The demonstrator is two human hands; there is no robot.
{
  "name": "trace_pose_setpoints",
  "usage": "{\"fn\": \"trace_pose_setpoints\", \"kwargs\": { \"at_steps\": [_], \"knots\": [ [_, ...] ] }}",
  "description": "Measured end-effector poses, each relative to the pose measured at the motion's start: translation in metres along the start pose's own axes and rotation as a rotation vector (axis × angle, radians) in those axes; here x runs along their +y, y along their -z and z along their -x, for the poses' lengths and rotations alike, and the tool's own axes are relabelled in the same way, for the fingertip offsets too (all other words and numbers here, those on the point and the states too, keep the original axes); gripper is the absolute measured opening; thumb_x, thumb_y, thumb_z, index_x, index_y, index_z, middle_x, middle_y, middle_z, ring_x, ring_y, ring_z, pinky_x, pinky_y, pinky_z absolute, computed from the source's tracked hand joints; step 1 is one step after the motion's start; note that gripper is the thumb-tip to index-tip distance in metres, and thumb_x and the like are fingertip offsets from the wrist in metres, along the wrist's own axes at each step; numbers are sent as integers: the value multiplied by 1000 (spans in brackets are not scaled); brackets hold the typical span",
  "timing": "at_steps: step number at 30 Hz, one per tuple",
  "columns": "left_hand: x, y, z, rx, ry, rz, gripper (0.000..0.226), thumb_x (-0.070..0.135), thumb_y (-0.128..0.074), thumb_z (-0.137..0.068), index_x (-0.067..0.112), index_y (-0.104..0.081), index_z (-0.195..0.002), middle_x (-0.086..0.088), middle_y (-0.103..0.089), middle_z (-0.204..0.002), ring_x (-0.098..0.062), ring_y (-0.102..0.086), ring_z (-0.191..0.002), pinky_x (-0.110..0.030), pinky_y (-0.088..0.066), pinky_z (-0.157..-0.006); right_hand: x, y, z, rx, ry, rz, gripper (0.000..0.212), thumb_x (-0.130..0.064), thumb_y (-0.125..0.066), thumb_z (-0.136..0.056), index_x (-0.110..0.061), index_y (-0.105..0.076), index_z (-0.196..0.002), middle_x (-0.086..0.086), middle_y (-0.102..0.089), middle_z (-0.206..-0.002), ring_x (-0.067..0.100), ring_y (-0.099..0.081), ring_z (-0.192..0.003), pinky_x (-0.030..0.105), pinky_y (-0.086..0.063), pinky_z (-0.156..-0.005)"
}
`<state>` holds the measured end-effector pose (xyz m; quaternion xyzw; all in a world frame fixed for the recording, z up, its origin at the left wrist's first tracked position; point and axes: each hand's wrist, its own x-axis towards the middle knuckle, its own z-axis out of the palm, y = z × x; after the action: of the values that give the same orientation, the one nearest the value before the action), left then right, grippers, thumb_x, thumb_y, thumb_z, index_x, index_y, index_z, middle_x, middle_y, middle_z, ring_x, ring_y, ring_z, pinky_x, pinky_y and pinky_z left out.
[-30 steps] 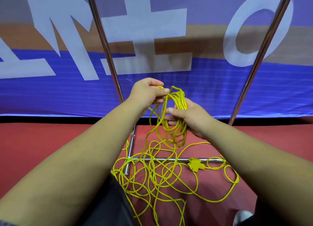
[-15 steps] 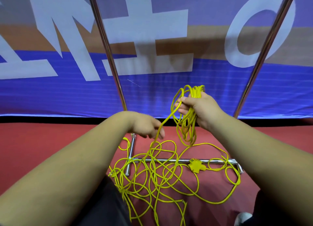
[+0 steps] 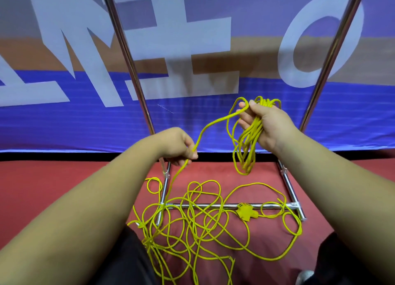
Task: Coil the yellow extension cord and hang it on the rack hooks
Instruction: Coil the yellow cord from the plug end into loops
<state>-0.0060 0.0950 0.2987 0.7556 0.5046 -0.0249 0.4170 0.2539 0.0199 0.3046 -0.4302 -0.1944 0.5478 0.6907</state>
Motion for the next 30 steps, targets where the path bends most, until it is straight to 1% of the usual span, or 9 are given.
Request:
{"fn": "trace_pose_setpoints", "kwargs": {
  "at_steps": [2,7,14,17,19,21,23,27,30],
  "knots": [
    [15,10,14,181,-41,-19,15,17,-83,-87,5,-75,-83,-17,-76,-76,-21,-70,-59,-35,-63,-63,1,2,-2,-21,-27,4,11,-20,-57,-109,-13,-67,-107,7,-81,-110,24,-79,-100,37,-64,-77],
    [41,22,29,766,-239,-491,17,22,-73,-85,21,-58,-76,4,-61,-67,-24,-63,-73,-34,-50,-59,9,1,-4,-75,-68,54,24,-26,-55,-110,-5,-67,-113,10,-77,-125,26,-77,-109,40,-61,-87],
    [78,-9,38,846,-622,-768,12,21,-60,-96,17,-51,-90,-2,-54,-83,-31,-53,-77,-40,-39,-58,13,-8,8,-22,-154,-18,12,-15,-65,-104,-8,-65,-113,11,-81,-102,24,-81,-93,39,-65,-73],
    [72,-16,35,609,-578,-425,29,44,-69,-95,18,-58,-89,6,-58,-73,-17,-57,-70,-35,-43,-62,2,-6,11,27,-171,-135,7,0,-56,-104,-2,-63,-103,12,-80,-98,20,-81,-82,36,-65,-71],
    [55,-21,31,204,-447,-183,32,46,-67,-98,15,-61,-90,5,-62,-75,-10,-57,-70,-30,-46,-68,-5,-6,13,4,-165,-179,15,1,-52,-104,2,-63,-115,14,-81,-101,21,-81,-84,35,-66,-67],
    [26,-28,21,-244,-297,-54,20,33,-65,-102,14,-63,-98,-4,-70,-94,-14,-60,-88,-31,-46,-80,-9,-7,17,-36,-153,-145,20,-1,-51,-105,1,-60,-123,14,-81,-105,23,-81,-88,34,-66,-68],
    [-2,-35,9,-516,-226,-46,5,21,-60,-102,18,-62,-104,-12,-73,-112,-23,-57,-100,-36,-42,-86,-11,-8,21,-68,-135,-108,18,-3,-52,-105,-7,-56,-122,13,-81,-107,22,-81,-89,34,-66,-70],
    [-8,-38,4,-603,-202,-126,17,15,-53,-105,17,-66,-115,-17,-75,-117,-25,-63,-101,-44,-44,-95,-14,-7,24,-104,-109,-48,13,-11,-52,-108,-9,-58,-120,7,-81,-110,13,-78,-79,31,-63,-70],
    [4,-38,11,-563,-244,-180,18,11,-60,-104,14,-71,-119,-8,-78,-102,-21,-65,-88,-33,-49,-80,-18,-3,23,-108,-99,20,23,-28,-55,-109,-8,-63,-117,2,-81,-110,7,-71,-66,28,-59,-67]
  ]
}}
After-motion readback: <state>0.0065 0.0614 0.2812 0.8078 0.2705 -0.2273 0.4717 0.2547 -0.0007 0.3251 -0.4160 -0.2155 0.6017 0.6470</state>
